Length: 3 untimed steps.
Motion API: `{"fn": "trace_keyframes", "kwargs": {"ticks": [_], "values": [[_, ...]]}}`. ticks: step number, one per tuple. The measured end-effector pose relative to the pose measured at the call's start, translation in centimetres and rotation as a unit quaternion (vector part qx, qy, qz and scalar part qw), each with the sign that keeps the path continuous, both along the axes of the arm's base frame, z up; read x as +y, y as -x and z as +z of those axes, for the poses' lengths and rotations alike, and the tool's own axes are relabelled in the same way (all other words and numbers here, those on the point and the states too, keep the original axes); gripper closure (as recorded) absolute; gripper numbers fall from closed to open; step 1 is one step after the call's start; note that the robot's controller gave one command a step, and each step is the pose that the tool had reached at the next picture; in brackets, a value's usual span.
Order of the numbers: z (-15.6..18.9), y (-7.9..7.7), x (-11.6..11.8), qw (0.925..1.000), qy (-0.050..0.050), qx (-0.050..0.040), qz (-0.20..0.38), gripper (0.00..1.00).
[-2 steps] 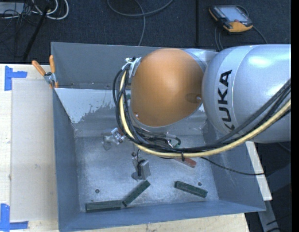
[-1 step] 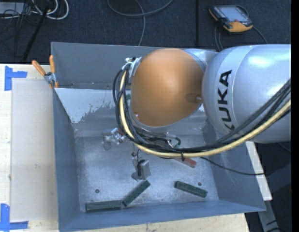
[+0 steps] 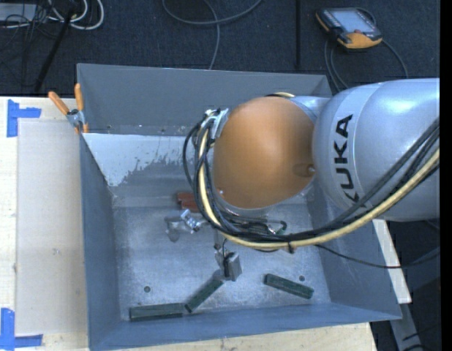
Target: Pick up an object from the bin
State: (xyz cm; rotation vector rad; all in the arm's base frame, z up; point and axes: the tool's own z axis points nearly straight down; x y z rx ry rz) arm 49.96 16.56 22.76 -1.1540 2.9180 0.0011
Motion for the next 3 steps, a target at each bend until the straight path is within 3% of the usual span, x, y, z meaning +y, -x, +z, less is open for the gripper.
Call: {"fn": "trace_keyframes", "kwargs": {"ticks": [1, 2, 3], "values": [[-6.6, 0.3, -0.8, 0.9997, 0.0, 0.0001, 0.024, 0.0], [-12.4, 0.9, -0.5, 0.9931, 0.001, 0.0006, 0.117, 0.0], [-14.8, 1.1, -4.0, 0.9689, 0.001, -0.0001, 0.247, 1.0]]}}
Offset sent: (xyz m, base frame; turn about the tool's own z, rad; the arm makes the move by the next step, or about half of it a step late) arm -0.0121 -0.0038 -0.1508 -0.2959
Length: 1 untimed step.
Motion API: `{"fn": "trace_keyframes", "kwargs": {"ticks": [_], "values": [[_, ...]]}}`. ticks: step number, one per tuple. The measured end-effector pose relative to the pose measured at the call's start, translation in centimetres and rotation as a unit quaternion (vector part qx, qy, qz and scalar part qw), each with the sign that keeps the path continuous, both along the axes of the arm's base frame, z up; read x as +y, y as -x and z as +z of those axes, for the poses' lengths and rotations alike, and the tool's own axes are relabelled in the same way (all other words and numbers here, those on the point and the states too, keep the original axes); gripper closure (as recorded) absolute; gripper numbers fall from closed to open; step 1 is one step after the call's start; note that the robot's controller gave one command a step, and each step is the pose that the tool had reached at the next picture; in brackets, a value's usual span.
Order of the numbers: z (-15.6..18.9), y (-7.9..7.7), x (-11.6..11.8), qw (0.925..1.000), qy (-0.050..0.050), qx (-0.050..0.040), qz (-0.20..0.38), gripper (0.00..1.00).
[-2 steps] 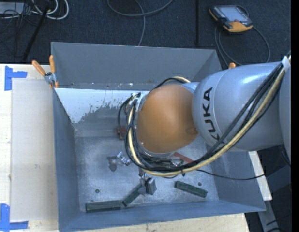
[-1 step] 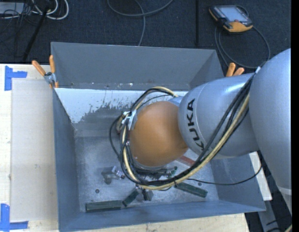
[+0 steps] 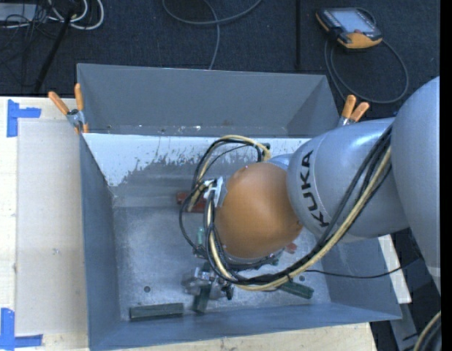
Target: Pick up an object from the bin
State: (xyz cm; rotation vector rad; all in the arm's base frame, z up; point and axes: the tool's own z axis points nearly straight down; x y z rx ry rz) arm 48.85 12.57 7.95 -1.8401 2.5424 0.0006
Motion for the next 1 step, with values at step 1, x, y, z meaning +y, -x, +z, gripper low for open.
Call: {"fn": "trace_keyframes", "kwargs": {"ticks": [1], "values": [[0.0, 0.0, -0.01, 1.0, 0.0, 0.0002, -0.001, 1.0]]}}
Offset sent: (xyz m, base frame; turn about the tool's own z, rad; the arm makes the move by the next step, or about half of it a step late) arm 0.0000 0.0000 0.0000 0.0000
